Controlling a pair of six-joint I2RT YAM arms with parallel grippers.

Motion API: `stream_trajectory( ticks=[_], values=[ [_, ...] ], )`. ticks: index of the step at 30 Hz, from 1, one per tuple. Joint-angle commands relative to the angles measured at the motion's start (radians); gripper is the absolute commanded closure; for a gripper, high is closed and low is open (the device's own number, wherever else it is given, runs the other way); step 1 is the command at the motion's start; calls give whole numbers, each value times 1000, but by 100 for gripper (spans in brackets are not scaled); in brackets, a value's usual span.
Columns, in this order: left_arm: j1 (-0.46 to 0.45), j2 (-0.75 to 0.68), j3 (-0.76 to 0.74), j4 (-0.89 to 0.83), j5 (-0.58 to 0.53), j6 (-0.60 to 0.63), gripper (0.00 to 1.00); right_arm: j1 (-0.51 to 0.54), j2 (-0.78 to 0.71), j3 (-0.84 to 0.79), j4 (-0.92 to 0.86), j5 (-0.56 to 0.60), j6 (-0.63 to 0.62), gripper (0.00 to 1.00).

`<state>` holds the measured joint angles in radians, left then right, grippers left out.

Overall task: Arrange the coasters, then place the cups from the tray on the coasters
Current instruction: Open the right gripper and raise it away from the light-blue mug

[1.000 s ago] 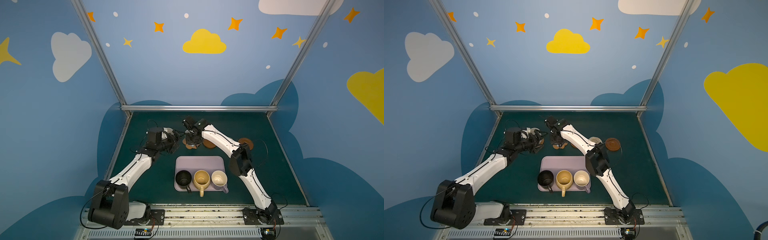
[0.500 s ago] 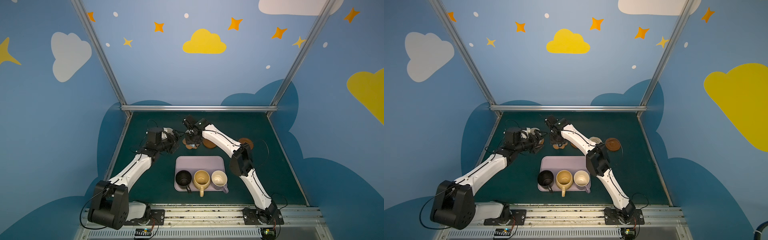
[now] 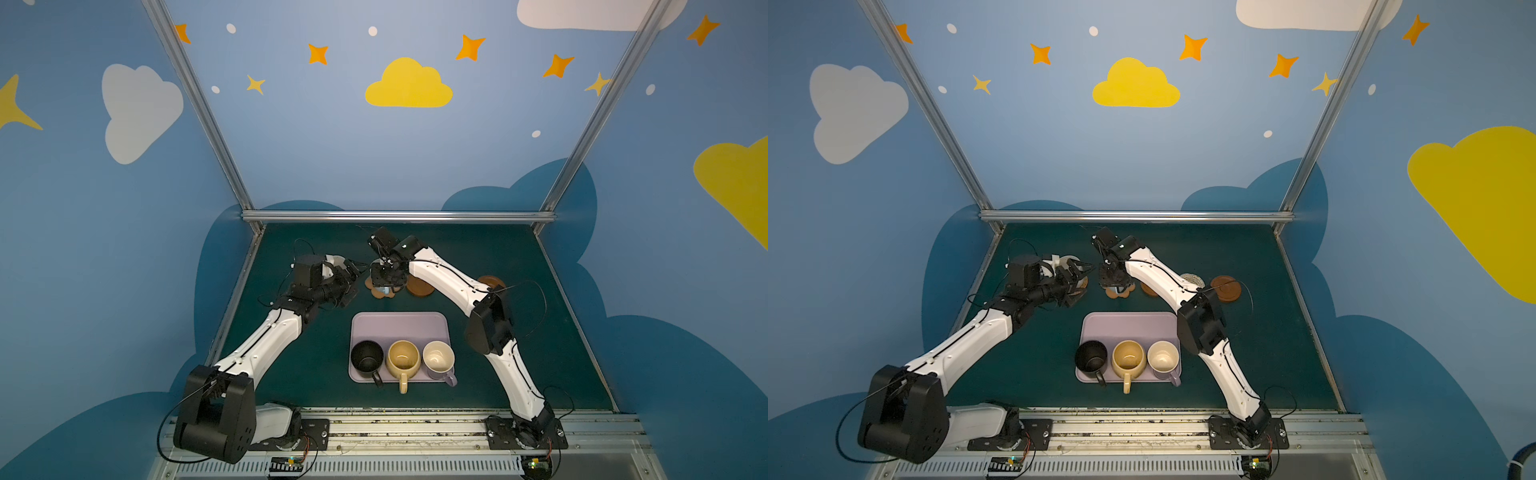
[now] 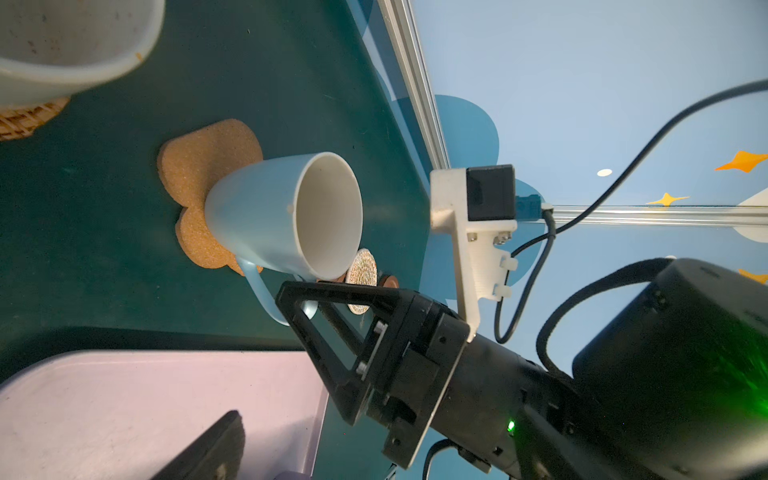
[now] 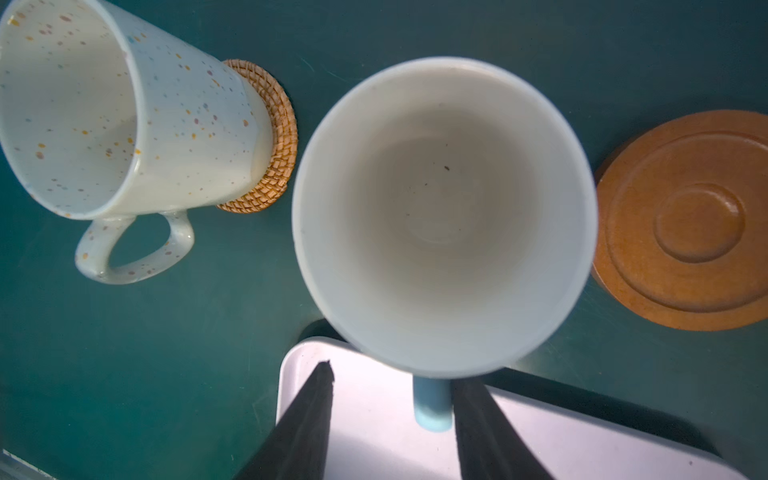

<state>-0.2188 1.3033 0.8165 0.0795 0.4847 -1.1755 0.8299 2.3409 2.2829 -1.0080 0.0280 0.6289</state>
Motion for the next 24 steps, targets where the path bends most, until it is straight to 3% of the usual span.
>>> stream_trajectory(
  ticks=[1, 9, 13, 16, 24],
  values=[
    [0, -26, 1, -6, 0, -3, 0, 11, -45, -7, 5, -2, 9, 53],
    [13, -48, 2, -29, 14, 36, 0, 14, -115, -57, 14, 34, 0, 48],
    [22, -61, 36, -96, 50, 118, 0, 16, -164, -80, 9, 66, -5, 39],
    [25, -87, 56, -152, 60, 178, 0, 16, -226, -127, 32, 86, -6, 22],
    [27, -158, 117, -333, 37, 286, 0, 20, -384, -233, 74, 119, -34, 20]
  ],
)
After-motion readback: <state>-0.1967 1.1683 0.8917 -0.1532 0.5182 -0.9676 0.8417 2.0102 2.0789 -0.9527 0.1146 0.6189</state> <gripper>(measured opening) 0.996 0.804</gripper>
